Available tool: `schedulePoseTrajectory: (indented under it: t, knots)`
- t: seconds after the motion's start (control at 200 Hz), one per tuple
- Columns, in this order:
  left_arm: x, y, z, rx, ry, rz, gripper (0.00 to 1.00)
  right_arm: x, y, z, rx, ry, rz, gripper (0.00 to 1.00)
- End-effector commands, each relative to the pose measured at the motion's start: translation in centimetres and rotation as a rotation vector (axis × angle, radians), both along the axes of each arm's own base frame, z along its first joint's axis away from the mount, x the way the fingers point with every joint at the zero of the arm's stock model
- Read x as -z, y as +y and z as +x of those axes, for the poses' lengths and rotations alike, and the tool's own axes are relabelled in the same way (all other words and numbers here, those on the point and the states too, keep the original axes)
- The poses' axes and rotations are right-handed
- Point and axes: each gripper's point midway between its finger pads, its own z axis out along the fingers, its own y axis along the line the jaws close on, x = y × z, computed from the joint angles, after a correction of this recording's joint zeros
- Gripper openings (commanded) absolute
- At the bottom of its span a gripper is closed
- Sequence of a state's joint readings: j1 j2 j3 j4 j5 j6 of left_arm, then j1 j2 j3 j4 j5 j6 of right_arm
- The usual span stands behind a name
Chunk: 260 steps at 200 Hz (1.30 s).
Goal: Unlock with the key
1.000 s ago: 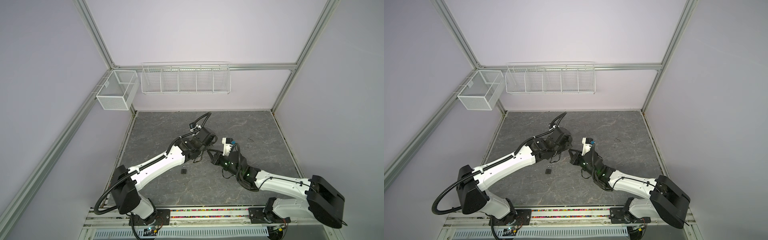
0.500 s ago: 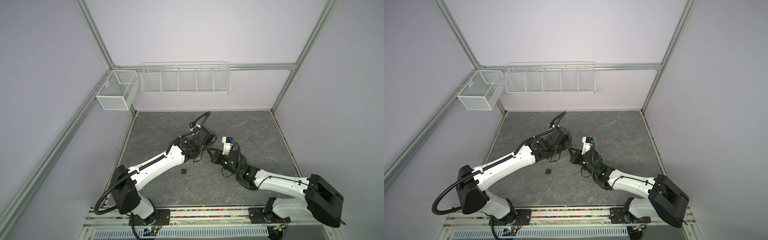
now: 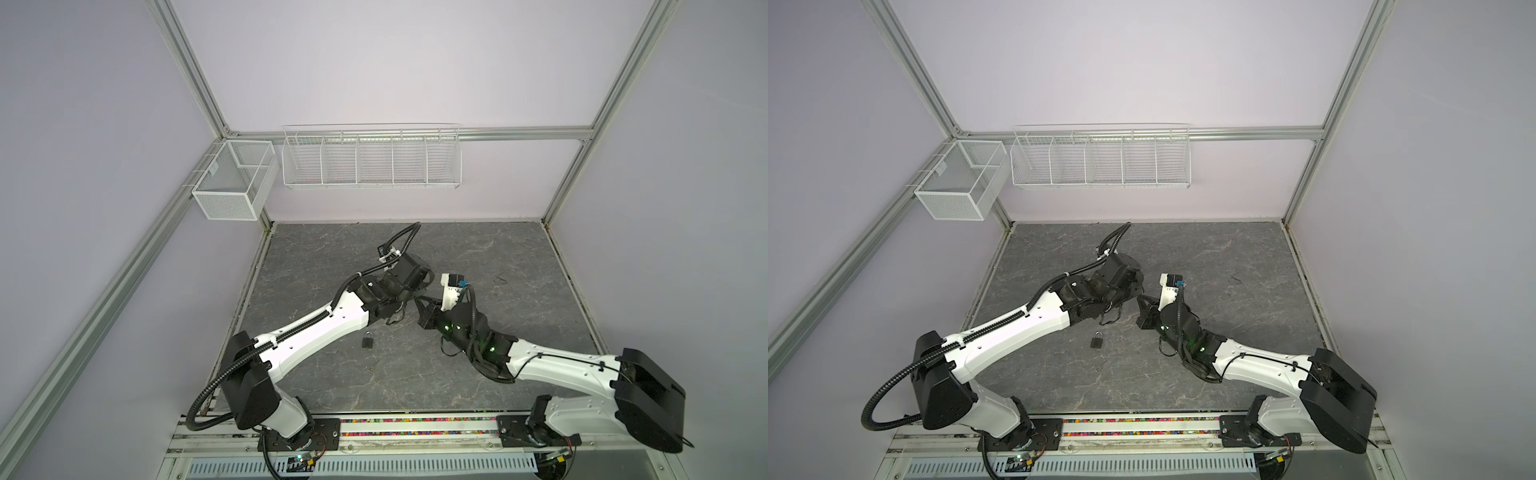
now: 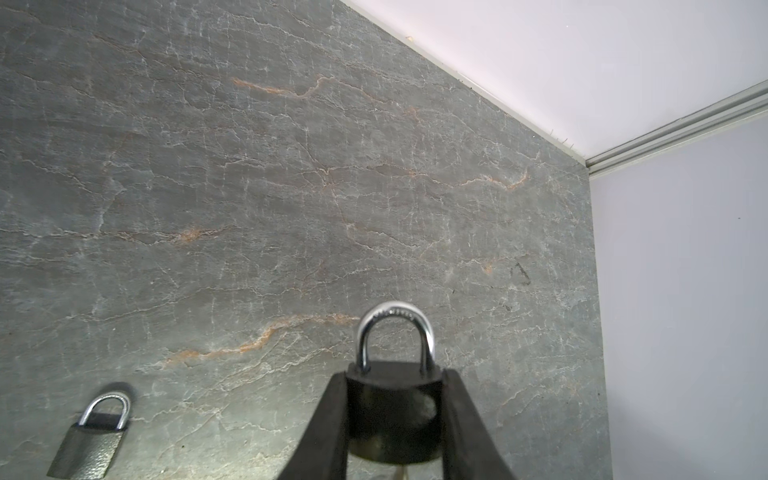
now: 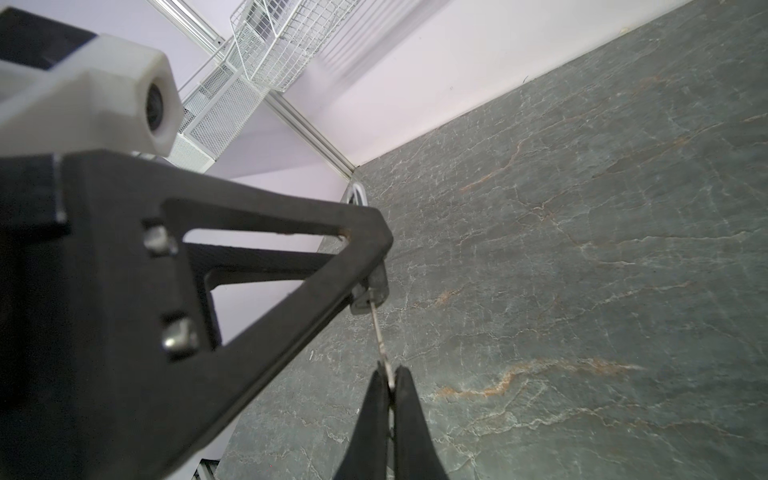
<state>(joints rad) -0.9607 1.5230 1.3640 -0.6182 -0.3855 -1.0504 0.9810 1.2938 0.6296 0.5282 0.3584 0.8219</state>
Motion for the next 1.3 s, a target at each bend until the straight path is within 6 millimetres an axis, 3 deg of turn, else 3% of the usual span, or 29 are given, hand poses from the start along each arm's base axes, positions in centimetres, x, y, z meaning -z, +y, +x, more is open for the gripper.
schedulePoseTrajectory:
  t: [0.0,0.23,0.485,0.675,0.87,1.09,1.295]
  knots:
    - [-0.4,-1.2,-2.4,0.045,0.054,-0.086,0.0,-5.1,0.1,0.1,-0.004,-0.139,0.143,0.06]
    - [-0.8,-0.7,-3.2,0.018,0.037,-0.126,0.0,-6.1,0.0,-0.2,-0.023,-0.168,0.163,0.06]
    - [-1.8,0.8,-3.1,-0.012,-0.018,-0.061,0.0,-4.6,0.3,-0.1,-0.027,-0.102,0.081,0.06]
    - [-0.6,0.3,-4.3,0.043,0.008,0.022,0.0,-7.1,1.4,-0.3,-0.088,-0.125,0.079,0.06]
    - [-1.1,0.9,-5.0,0.055,-0.009,-0.017,0.0,-7.7,1.5,-0.2,-0.113,-0.122,0.104,0.06]
    - [-3.0,2.1,-3.5,0.016,-0.069,-0.012,0.0,-5.2,1.6,-0.9,-0.144,-0.085,0.054,0.07]
    - [-4.1,3.3,-2.2,-0.037,-0.106,-0.034,0.0,-3.9,1.2,-1.7,-0.171,-0.081,0.026,0.17]
